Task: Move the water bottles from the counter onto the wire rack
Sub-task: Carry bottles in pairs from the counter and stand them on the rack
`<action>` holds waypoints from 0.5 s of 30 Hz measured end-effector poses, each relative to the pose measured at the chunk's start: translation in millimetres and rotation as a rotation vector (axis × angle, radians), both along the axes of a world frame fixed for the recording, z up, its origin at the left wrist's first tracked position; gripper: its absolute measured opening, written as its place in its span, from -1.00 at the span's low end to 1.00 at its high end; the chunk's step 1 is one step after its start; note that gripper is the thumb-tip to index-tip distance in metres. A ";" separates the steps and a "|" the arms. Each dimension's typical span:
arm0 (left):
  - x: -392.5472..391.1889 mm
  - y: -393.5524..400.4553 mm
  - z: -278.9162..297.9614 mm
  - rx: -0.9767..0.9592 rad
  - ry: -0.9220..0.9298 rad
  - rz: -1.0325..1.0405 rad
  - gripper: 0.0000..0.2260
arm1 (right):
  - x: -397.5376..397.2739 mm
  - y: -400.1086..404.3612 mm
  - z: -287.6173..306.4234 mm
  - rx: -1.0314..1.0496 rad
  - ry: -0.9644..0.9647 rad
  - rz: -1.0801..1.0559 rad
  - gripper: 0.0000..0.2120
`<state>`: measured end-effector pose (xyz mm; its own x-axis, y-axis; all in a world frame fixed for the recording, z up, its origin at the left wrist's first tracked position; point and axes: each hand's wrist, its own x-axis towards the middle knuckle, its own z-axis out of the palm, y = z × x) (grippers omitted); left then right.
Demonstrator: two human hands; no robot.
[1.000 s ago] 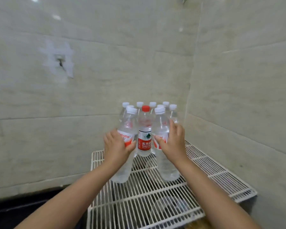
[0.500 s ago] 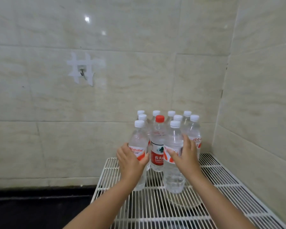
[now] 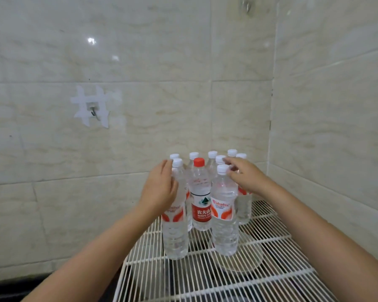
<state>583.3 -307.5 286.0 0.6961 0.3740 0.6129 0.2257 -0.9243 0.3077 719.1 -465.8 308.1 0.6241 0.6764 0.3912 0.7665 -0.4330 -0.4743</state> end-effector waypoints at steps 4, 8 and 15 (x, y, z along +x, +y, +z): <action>15.1 11.1 31.4 0.074 0.357 -0.090 -0.61 | -0.8 0.6 21.0 -0.276 -0.075 0.049 -0.58; 12.0 19.1 44.3 0.160 0.511 -0.094 -0.61 | -2.2 0.7 32.4 -0.353 -0.109 0.015 -0.68; 5.2 15.7 29.2 0.367 0.367 0.177 -0.65 | -27.4 17.9 24.9 -0.307 -0.488 -0.161 -0.76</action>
<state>588.5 -291.8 315.1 0.8344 0.3121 0.4542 0.4196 -0.8941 -0.1564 691.6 -447.8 333.0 0.5252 0.7157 0.4602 0.7777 -0.6233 0.0817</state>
